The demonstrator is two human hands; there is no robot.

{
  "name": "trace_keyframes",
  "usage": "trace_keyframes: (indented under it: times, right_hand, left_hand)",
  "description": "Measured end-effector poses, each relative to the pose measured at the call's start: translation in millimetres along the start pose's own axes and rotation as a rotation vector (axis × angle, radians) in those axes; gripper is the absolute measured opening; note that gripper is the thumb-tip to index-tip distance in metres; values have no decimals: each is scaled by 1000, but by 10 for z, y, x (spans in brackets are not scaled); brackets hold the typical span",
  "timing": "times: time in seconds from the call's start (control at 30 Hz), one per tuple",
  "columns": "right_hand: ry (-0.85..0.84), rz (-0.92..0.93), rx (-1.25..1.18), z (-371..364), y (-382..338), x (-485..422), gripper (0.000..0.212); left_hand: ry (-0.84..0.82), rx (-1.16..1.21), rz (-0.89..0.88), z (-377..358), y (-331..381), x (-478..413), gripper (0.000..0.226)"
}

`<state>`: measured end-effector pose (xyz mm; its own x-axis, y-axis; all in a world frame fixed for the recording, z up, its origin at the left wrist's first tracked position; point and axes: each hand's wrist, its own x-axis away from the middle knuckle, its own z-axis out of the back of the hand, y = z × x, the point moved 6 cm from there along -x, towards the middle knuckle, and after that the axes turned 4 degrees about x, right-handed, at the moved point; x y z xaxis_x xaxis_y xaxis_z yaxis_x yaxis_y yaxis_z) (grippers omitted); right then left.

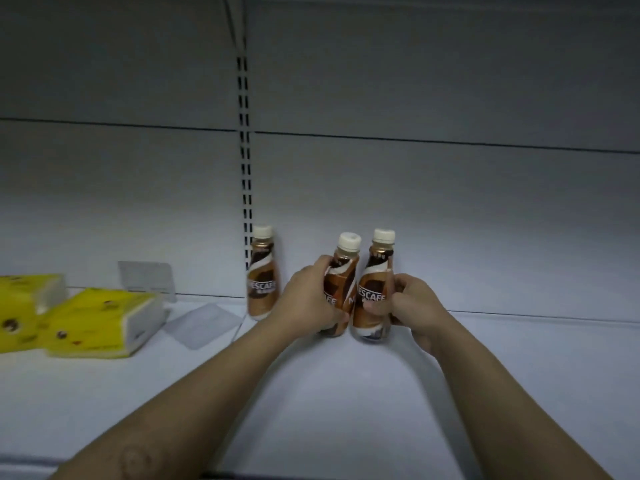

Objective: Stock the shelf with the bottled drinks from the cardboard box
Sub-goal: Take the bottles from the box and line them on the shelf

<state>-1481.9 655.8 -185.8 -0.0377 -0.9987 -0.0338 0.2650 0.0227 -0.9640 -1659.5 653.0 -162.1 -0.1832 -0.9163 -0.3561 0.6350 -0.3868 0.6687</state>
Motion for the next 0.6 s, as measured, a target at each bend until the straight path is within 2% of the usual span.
trace_keyframes:
  times: [0.1,0.23,0.43,0.5,0.6]
  right_hand:
    - [20,-31,-35,-220,24,-172,43]
    - [103,23,32,-398,69,-307,44]
    - [118,164,245,-400,119,-256,44]
    - [133,165,355,-367,114,-223,47]
    - [69,99,504,-380,-47,-219,53]
  left_hand:
    - [57,-9,36,40,-212,-77,88]
    - [143,63,48,84,-356,-127,107]
    - [146,-82,-6,179,-383,-201,92]
    - [146,-88,6,167,-396,-188,87]
    - [157,-76,7,200,-336,-152,88]
